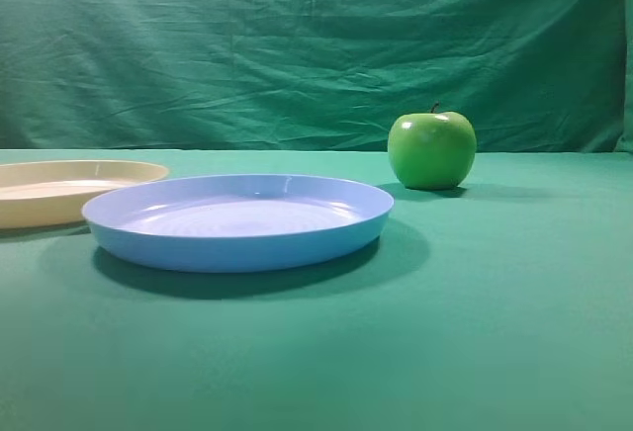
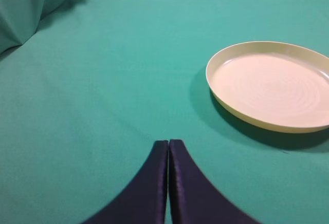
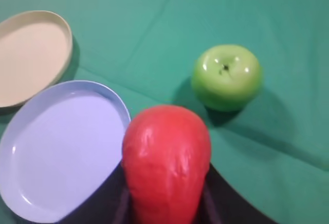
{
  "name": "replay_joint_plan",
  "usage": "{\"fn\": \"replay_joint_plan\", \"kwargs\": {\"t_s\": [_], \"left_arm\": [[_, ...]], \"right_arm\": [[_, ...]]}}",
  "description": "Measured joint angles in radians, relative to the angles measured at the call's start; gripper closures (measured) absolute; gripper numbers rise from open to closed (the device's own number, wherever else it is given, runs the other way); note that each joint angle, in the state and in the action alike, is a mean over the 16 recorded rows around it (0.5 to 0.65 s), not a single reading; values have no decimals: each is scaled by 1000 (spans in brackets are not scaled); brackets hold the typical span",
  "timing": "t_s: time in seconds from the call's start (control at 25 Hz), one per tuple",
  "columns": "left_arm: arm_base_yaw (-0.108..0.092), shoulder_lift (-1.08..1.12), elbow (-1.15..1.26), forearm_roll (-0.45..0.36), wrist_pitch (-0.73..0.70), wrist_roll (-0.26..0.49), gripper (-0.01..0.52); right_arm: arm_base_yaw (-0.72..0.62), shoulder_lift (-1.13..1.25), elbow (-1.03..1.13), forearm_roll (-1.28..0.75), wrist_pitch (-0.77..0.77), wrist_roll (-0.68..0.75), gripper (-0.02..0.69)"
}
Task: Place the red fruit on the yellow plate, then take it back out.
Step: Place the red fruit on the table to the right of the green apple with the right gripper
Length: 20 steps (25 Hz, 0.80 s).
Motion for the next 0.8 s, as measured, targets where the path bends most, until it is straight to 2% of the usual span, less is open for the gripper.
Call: {"fn": "replay_joint_plan", "kwargs": {"t_s": [0.24, 0.52, 0.8], "left_arm": [[0, 0, 0, 0, 0, 0, 514], [0, 0, 0, 0, 0, 0, 514], [0, 0, 0, 0, 0, 0, 514]], "right_arm": [[-23, -91, 274, 63, -209, -30, 465], [-20, -68, 439, 173, -409, -76, 458], [-2, 17, 477, 243, -523, -100, 371]]}}
